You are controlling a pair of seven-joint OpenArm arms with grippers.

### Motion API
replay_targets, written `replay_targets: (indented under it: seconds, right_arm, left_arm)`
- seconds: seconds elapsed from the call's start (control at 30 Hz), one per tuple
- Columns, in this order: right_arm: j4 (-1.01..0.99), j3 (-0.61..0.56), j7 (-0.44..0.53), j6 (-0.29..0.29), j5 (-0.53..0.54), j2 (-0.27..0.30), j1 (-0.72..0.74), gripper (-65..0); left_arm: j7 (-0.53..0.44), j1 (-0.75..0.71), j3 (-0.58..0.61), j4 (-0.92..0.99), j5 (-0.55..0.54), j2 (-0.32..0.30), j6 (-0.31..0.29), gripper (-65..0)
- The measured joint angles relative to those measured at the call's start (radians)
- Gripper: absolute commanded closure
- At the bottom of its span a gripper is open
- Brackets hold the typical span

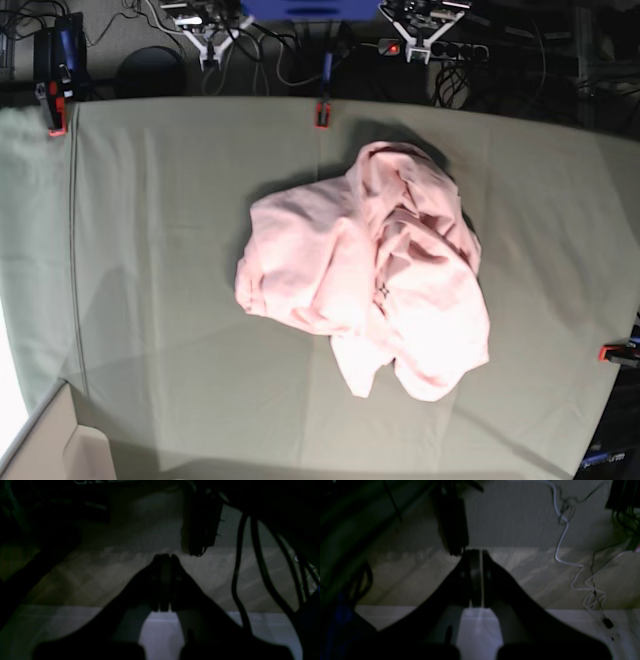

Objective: Layout the t-shirt on the table in an organized manner, then fold the t-shirt properly

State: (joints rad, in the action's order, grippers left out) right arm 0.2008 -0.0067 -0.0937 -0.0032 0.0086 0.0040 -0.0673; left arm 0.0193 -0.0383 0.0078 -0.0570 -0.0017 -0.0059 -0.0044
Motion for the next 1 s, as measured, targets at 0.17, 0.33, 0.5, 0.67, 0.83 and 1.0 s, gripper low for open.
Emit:
replay_targets:
  seconds: [0.17,0.33,0.5,0.67,0.83,1.0]
  right_arm:
    - [0.002,-0.001,0.000,0.000,0.000,0.001,0.000,0.0]
    - [0.001,-0.003,-0.002,0.000,0.000,-0.012,-0.003,0.0]
    - [0.001,0.000,0.000,0.000,0.000,-0.006,-0.001,0.0]
    - [0.002,0.000,0.003,0.000,0.000,-0.007,-0.006,0.0]
    - [0.063,-0.003,0.003,0.000,0.000,-0.007,-0.058,0.0]
    - [0.364,-0.006,-0.008,0.003,0.000,-0.002,-0.274,0.0]
  left_arm:
    - [0.073,0.011,0.000,-0.061,0.000,-0.025,0.001,-0.1]
    - [0.087,0.006,0.000,-0.076,0.000,-0.014,0.001,-0.1]
    - [0.096,0.003,0.000,-0.076,0.000,-0.017,0.001,-0.1]
    - [0.089,0.003,0.000,-0.080,-0.001,-0.016,0.001,-0.1]
    - [0.088,-0.065,-0.003,-0.171,-0.003,-0.026,0.001,-0.1]
    - [0.089,-0.238,-0.006,-0.428,-0.004,-0.093,-0.001,-0.1]
